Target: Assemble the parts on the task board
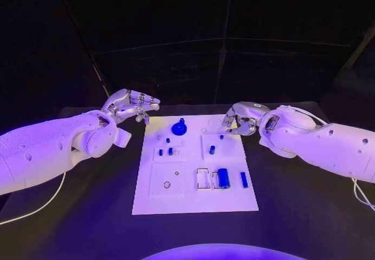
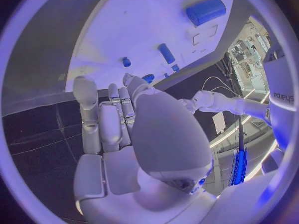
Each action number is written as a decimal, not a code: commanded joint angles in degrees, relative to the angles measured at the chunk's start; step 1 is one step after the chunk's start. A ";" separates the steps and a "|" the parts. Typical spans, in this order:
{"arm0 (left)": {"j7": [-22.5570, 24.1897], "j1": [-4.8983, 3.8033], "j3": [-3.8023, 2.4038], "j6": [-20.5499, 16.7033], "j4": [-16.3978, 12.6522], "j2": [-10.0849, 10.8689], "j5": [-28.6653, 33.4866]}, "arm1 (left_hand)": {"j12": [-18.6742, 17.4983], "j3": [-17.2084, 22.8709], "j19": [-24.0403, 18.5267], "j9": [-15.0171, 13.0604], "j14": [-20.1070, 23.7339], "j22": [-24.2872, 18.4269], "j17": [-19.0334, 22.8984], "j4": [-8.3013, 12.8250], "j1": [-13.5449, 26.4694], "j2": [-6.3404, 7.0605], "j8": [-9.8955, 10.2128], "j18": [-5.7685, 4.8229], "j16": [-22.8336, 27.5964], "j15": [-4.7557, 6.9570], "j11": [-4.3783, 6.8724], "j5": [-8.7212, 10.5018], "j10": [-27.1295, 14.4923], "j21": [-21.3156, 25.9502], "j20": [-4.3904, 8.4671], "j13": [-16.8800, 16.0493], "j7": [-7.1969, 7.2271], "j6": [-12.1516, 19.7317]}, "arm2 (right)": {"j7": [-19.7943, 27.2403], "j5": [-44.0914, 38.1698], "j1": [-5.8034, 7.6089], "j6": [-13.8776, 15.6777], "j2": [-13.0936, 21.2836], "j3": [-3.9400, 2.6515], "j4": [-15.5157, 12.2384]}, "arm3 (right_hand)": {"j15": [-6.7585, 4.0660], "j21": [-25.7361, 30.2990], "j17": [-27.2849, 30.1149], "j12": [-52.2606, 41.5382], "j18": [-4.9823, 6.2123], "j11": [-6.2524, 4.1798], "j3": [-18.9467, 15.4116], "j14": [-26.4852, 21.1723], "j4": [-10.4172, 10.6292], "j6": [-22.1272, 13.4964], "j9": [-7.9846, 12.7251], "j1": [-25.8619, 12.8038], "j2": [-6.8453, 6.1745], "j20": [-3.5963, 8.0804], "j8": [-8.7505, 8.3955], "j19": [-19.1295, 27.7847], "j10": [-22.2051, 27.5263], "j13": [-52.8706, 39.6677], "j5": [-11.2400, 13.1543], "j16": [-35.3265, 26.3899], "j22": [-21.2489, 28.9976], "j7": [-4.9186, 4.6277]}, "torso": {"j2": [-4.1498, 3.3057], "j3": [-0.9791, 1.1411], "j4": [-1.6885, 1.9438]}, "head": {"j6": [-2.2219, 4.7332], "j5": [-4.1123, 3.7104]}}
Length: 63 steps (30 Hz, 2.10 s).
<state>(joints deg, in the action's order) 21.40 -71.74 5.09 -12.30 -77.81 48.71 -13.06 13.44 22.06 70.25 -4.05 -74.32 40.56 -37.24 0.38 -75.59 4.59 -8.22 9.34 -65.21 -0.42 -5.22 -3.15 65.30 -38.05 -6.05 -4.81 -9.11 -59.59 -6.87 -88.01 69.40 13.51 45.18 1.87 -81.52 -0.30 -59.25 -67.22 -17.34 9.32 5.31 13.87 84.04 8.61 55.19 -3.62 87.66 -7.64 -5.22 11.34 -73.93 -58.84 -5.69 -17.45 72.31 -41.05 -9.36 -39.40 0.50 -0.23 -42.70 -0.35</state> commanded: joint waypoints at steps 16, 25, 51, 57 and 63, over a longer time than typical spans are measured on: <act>6.97 0.11 0.05 1.88 -3.14 0.27 14.21 | 0.64 -1.43 -0.54 0.11 0.88 -0.66 1.19 -0.69 0.89 -0.50 -0.37 1.12 0.64 -0.13 -0.11 0.27 -0.60 1.08 -0.26 -0.01 -0.46 0.24 | -2.36 -7.46 -1.40 -3.47 -1.84 0.33 -0.16 | 0.72 -1.02 -0.73 1.85 -0.91 0.45 1.72 2.04 -0.55 0.07 -0.20 -0.47 -0.85 -0.94 -1.91 0.14 0.26 1.63 0.95 0.84 -1.00 -0.30 | -0.04 0.11 0.02 | -0.14 0.16; 6.62 0.12 0.07 1.65 -2.98 0.10 14.28 | 0.66 -1.49 -0.54 0.11 0.90 -0.69 1.28 -0.69 0.88 -0.49 -0.36 1.12 0.68 -0.13 -0.11 0.26 -0.62 1.12 -0.26 -0.01 -0.45 0.27 | -2.38 -7.49 -2.11 -5.02 -2.68 0.34 0.49 | 0.52 -2.39 -1.62 2.02 -1.11 0.16 3.54 2.23 -1.20 1.87 -0.30 -0.42 -0.42 -0.84 -2.10 -0.27 -1.53 1.93 1.89 1.70 -2.70 -0.14 | -0.01 0.11 -0.03 | -0.44 0.31; 5.25 0.12 0.12 1.13 -2.39 -0.39 14.29 | 0.77 -1.91 -0.47 0.19 0.94 -1.02 1.33 -0.56 0.52 -0.60 -0.17 1.12 0.65 -0.19 -0.22 0.25 -1.10 1.56 -0.30 0.01 -0.61 0.82 | -5.15 -9.53 -2.55 -3.63 -4.95 0.33 2.63 | -0.41 -7.13 -1.88 2.62 -1.96 -1.08 13.47 2.39 -4.91 7.14 -0.53 -1.41 2.41 -0.07 -2.64 -1.61 -6.66 1.68 9.55 2.60 -8.83 0.94 | -0.09 0.11 0.10 | -0.94 0.04; 5.22 0.12 0.16 0.79 -2.29 -0.44 13.96 | 0.93 -1.85 -0.34 0.17 0.96 -1.17 1.59 -0.30 -0.07 -0.92 -0.21 1.13 0.67 -0.19 -0.21 0.25 -1.24 1.73 -0.31 0.00 -0.61 0.91 | -5.67 -9.85 -2.56 -4.87 -5.11 0.33 2.45 | -0.52 -7.89 -1.67 2.81 -2.11 -1.26 14.24 2.43 -5.53 7.86 -0.56 -2.35 2.21 0.02 -2.70 -1.88 -7.35 1.64 10.28 2.61 -9.85 1.10 | 0.01 0.10 -0.02 | -1.05 0.13; 5.15 0.13 0.73 0.54 -2.18 -0.47 13.57 | 0.99 -1.86 -0.29 0.16 0.98 -1.21 1.69 -0.21 -0.25 -0.97 -0.23 1.14 0.69 -0.18 -0.20 0.25 -1.28 1.79 -0.30 -0.01 -0.61 0.92 | -6.08 -10.16 -2.56 -4.73 -4.72 0.33 2.00 | -0.56 -8.23 -1.55 2.88 -2.19 -1.32 14.46 2.43 -5.76 8.08 -0.57 -2.63 2.16 0.05 -2.73 -2.03 -7.57 1.63 10.42 2.58 -10.32 1.17 | 0.04 0.11 -0.04 | -1.03 0.07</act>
<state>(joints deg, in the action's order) 26.44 -71.55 5.84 -11.51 -80.00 48.29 0.80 14.21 20.39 70.07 -3.91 -73.71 39.40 -35.62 0.01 -75.56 3.86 -8.22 9.88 -64.69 -0.63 -5.43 -3.15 64.28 -36.43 -6.23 -4.83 -9.72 -58.96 -11.92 -97.51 67.07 10.23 40.34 1.98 -79.45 -0.33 -67.18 -68.80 -14.73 7.53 4.09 28.03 84.04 2.76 62.83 -4.14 85.39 -5.48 -5.22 8.59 -75.58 -66.04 -3.97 -7.32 75.04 -51.33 -8.19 -39.38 0.60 -0.21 -43.74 -0.24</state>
